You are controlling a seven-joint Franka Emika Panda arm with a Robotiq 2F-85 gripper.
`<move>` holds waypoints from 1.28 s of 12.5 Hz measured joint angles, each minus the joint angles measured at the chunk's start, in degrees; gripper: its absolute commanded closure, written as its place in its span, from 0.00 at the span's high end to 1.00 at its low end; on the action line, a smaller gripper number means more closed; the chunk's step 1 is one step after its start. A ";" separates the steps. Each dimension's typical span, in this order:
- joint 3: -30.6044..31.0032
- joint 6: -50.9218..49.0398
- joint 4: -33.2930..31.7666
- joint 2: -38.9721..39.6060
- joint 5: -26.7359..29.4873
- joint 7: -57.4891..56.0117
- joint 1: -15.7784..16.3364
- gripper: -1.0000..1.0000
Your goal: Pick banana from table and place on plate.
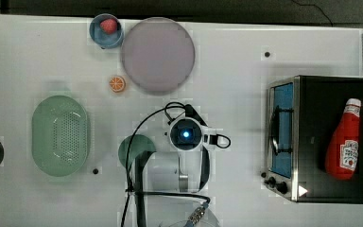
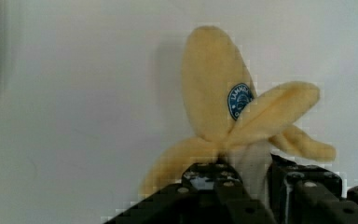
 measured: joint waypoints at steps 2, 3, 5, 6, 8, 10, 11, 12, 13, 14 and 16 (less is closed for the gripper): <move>-0.69 -0.22 -0.67 -1.05 0.00 -0.15 -0.29 0.24; -0.64 -1.34 -1.23 -2.49 -0.02 -0.14 -0.69 0.24; -0.47 -6.49 -0.90 -6.39 -0.42 -0.18 -0.97 0.24; -0.58 -11.02 -0.22 -8.76 0.09 -0.11 -0.87 0.24; -1.68 -21.60 2.35 -14.75 0.78 -0.08 -0.01 0.24; -0.97 -34.72 7.72 -20.59 1.01 -0.22 -0.01 0.24; -0.70 -40.17 11.53 -22.46 1.06 -0.12 -0.06 0.24; 0.08 -42.85 15.67 -23.22 0.73 -0.08 -0.24 0.24; 0.80 -43.88 19.81 -23.31 0.50 -0.10 -0.24 0.24; 0.94 -45.01 24.40 -22.46 0.74 -0.10 0.12 0.24; 1.30 -45.00 32.06 -18.95 0.37 -0.12 0.81 0.24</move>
